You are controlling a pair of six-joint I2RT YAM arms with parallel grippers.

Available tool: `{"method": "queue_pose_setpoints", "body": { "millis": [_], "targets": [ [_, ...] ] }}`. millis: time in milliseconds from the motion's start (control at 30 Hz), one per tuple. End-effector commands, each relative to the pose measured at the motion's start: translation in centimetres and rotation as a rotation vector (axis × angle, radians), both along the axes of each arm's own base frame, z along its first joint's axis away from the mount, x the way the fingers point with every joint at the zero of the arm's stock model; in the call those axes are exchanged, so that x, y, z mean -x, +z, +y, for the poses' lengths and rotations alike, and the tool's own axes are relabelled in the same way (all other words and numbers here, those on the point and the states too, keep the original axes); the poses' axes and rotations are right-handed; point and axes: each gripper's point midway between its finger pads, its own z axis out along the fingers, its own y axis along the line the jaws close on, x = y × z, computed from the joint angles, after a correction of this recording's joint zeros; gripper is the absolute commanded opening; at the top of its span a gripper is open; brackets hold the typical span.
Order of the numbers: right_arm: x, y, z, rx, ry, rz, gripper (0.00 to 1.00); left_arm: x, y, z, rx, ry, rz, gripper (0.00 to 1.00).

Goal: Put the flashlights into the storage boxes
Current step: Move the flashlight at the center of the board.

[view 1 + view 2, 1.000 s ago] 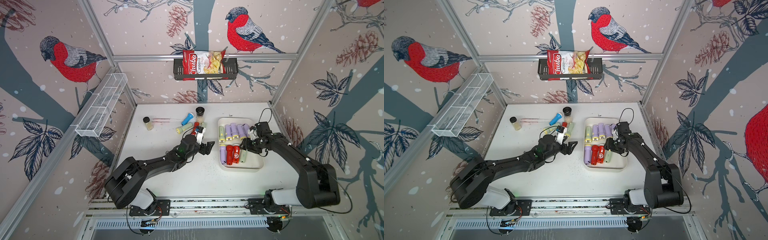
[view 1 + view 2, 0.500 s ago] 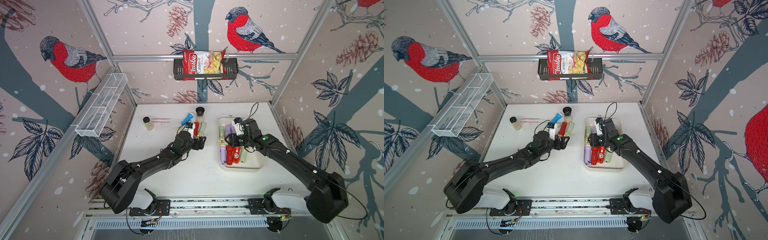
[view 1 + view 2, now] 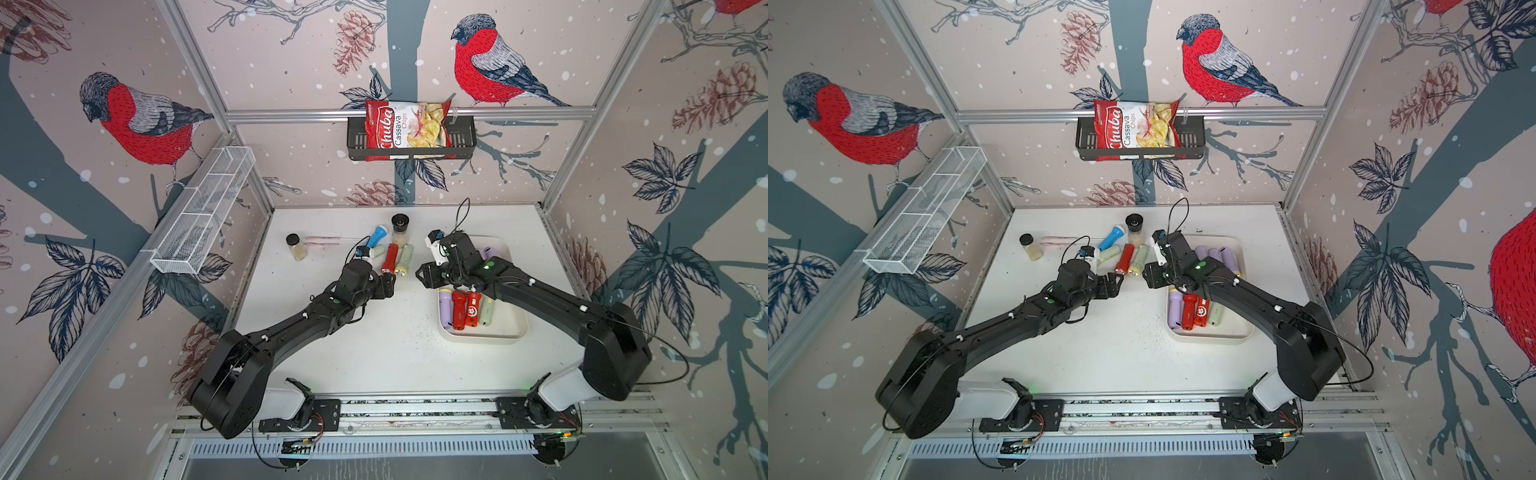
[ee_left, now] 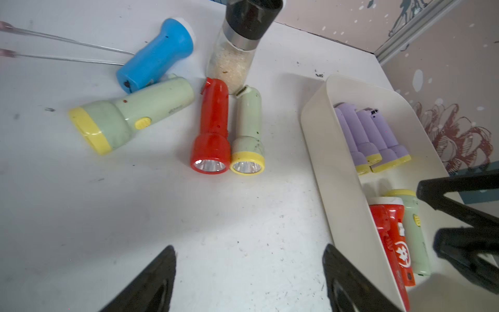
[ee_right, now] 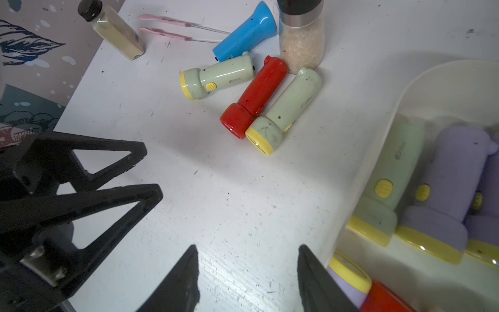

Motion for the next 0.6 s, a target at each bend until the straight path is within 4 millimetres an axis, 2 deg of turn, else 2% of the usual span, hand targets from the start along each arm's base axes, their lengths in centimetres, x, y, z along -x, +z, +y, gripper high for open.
{"method": "queue_pose_setpoints", "body": {
  "millis": [0, 167, 333, 567],
  "targets": [
    [-0.7, -0.8, 0.5, 0.041, 0.010, 0.010, 0.59, -0.1, -0.7, 2.0, -0.062, 0.053, 0.033, 0.84],
    [-1.8, -1.7, 1.5, 0.079, 0.034, 0.027, 0.59, -0.4, -1.0, 3.5, -0.068, 0.084, 0.056, 0.84],
    [-3.4, -3.4, 1.0, 0.152, 0.025, 0.069, 0.59, -0.7, -1.7, 4.9, -0.039, 0.120, 0.101, 0.84],
    [-5.7, -4.6, 1.2, 0.171, 0.026, 0.107, 0.60, -1.0, -2.3, 5.8, -0.007, 0.133, 0.135, 0.84]
  ]
}}
